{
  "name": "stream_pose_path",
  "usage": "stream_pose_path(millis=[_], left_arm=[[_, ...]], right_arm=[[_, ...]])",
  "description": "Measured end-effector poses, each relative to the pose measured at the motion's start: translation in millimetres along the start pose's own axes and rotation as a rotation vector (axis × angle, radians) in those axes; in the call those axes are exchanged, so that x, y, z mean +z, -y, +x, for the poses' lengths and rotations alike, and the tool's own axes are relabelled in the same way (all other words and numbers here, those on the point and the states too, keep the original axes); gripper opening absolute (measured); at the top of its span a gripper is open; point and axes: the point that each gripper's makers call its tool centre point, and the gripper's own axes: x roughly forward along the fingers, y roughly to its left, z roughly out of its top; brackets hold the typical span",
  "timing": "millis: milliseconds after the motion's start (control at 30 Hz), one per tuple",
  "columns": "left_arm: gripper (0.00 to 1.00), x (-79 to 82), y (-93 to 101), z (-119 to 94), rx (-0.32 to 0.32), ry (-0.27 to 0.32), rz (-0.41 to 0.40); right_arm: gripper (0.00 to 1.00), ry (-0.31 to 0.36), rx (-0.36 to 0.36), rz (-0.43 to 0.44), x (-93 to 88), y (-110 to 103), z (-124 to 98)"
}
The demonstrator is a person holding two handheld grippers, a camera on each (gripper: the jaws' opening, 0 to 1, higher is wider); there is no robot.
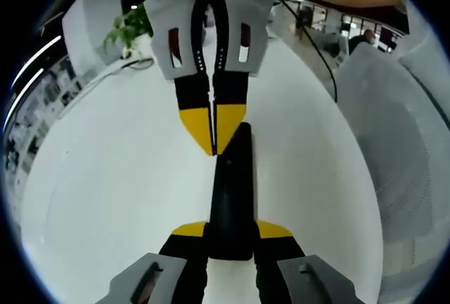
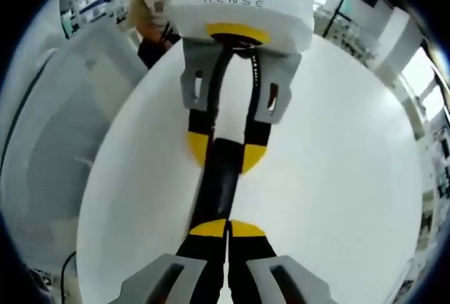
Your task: Press the specified remote control buttons in sequence, fully releasing each button before pressing the next.
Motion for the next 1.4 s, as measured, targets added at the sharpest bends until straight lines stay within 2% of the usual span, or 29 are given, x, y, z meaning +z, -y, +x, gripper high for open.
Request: stream_pose_path(millis=[767, 1400], left_arm=[[0.24, -0.2, -1.2, 1, -0.005, 0.005, 0.005], [0.23, -0.6, -1.4, 1, -0.005, 0.013, 0.001]], right_arm=[[0.0, -0.006, 0.038, -0.017, -1.5, -1, 15], [0.0, -0.031, 0.053, -0.038, -3.3, -3, 18]])
